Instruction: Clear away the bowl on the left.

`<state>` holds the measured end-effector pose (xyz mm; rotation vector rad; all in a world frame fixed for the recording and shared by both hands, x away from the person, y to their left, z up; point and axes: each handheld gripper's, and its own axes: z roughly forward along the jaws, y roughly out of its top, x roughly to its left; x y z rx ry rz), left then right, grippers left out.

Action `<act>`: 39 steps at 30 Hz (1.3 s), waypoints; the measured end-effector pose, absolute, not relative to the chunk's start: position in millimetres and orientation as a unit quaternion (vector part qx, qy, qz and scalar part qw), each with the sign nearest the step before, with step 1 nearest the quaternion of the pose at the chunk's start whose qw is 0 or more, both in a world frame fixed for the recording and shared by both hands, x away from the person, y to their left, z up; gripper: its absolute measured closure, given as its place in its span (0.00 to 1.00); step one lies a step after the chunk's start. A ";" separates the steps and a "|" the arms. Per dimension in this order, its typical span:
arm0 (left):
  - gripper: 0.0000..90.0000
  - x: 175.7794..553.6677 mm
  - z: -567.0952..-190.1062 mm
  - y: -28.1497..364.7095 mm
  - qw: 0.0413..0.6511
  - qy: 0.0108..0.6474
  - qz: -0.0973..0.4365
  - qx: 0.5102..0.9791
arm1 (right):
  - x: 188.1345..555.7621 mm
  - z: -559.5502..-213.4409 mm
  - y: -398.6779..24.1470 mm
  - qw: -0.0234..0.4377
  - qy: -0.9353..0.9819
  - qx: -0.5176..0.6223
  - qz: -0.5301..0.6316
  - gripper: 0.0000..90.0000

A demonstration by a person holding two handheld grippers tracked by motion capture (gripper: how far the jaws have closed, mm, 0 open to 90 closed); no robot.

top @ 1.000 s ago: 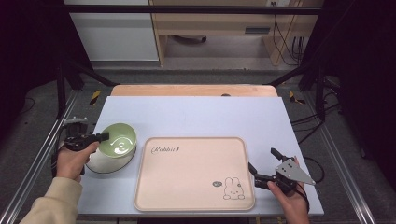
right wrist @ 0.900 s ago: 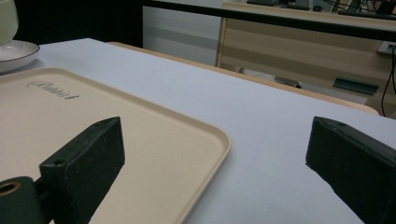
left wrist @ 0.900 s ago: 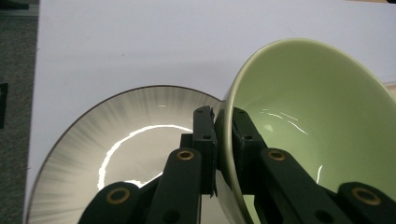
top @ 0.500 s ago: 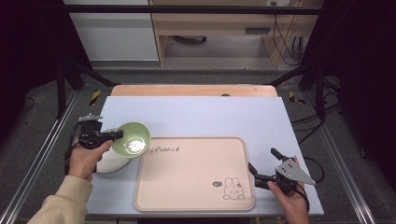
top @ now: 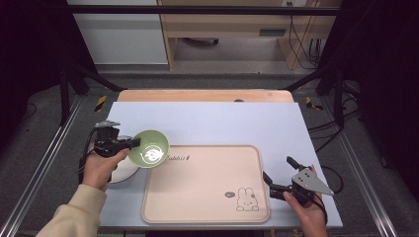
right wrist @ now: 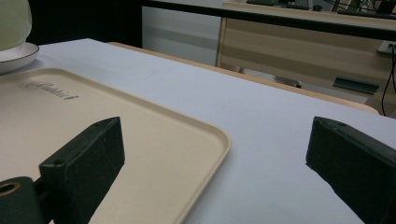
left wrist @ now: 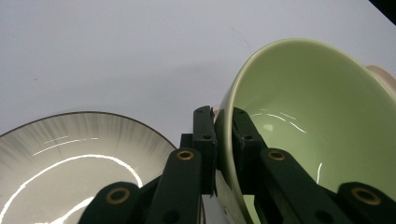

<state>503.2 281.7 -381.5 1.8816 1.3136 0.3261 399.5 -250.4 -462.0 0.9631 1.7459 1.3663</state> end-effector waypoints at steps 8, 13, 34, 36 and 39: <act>0.92 504.1 -383.3 262.6 0.399 0.505 0.124 0.755 | 399.4 -462.1 -250.0 0.355 0.677 0.369 0.528 0.05; 0.92 504.9 -384.5 248.0 0.399 0.493 0.118 0.764 | 399.3 -461.7 -250.4 0.355 0.677 0.370 0.528 0.05; 0.92 508.6 -391.4 197.5 0.405 0.462 0.095 0.783 | 398.5 -460.7 -250.8 0.358 0.675 0.360 0.535 0.05; 0.92 508.8 -392.0 192.1 0.405 0.458 0.092 0.786 | 398.5 -460.9 -251.1 0.358 0.675 0.360 0.535 0.05; 0.92 507.9 -392.7 184.2 0.405 0.452 0.089 0.790 | 399.0 -461.1 -250.7 0.358 0.674 0.359 0.536 0.05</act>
